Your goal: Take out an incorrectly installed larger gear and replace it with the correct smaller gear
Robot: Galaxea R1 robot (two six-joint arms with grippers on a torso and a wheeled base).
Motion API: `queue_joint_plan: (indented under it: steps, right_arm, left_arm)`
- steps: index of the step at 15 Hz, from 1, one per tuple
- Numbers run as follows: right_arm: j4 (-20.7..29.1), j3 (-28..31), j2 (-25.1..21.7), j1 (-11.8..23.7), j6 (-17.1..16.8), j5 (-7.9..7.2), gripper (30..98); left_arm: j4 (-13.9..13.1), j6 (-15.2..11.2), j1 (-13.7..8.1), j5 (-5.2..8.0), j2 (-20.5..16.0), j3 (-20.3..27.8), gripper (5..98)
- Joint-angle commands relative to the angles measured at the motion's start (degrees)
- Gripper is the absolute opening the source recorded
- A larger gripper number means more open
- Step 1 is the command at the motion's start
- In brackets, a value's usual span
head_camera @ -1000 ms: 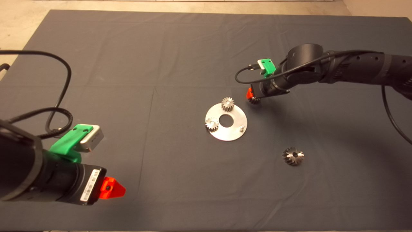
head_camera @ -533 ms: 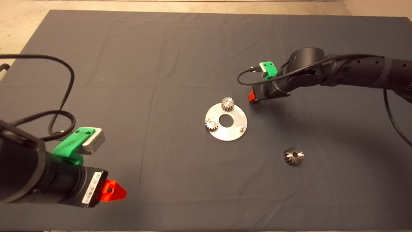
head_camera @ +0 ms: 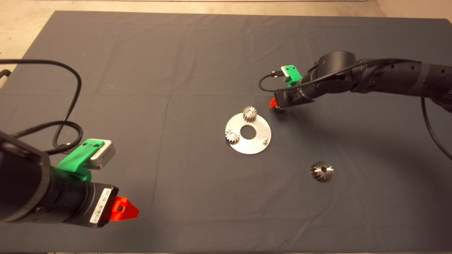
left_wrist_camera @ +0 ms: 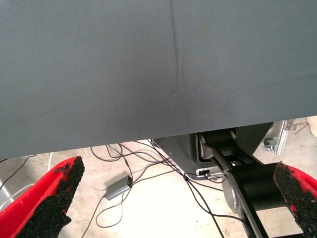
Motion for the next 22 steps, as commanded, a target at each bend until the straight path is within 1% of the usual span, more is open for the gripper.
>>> queue_joint_plan:
  steps: [1,3,8,9,10,11,13,14,16,17,18,22]
  right_arm:
    - [-1.3,-1.2,0.1,-0.1,-2.4,0.60,65.9]
    - [-1.3,-1.2,0.1,-0.3,-2.9,0.60,61.5]
    - [-1.1,-1.0,0.3,-0.3,-3.0,0.60,60.6]
    - [-1.1,-1.0,0.2,-0.3,-3.0,0.60,57.4]
    - [-1.0,-0.9,0.3,-0.3,-3.1,0.58,56.0]
    - [-1.0,-0.9,0.4,-0.3,-3.2,0.52,55.9]
    - [-0.9,-0.8,0.8,-0.2,-5.7,0.60,50.6]
    - [-0.9,-0.8,1.1,-0.2,-6.6,0.52,50.3]
    - [-0.9,-0.8,1.1,-0.1,-7.0,0.52,50.2]
    - [-0.9,-0.8,1.1,-0.2,-7.2,0.52,47.4]
    - [-0.9,-0.8,1.1,-0.1,-7.2,0.52,46.0]
    - [-0.9,-0.9,1.3,-0.3,-8.0,0.43,43.5]
  left_arm:
    - [-0.9,-0.4,-0.2,0.17,0.1,0.9,98.3]
    - [-0.9,-0.4,-0.2,0.17,0.1,0.9,98.2]
    - [-0.9,-0.5,-0.2,0.17,0.1,0.9,98.3]
    - [-0.9,-0.5,-0.2,0.17,0.1,0.9,98.2]
    - [-0.9,-0.5,-0.2,0.17,0.1,0.9,98.3]
    - [-0.9,-0.5,-0.2,0.17,0.1,0.9,98.2]
    - [-0.9,-0.5,-0.2,0.17,0.1,0.9,98.2]
    - [-0.9,-0.5,-0.2,0.17,0.1,0.9,98.3]
    - [-0.9,-0.5,-0.2,0.17,0.1,0.9,98.2]
    - [-0.9,-0.5,-0.2,0.17,0.1,0.9,98.2]
    - [-0.9,-0.5,-0.1,0.17,0.1,0.9,98.2]
    - [-0.9,-0.5,0.1,0.17,0.1,0.9,98.3]
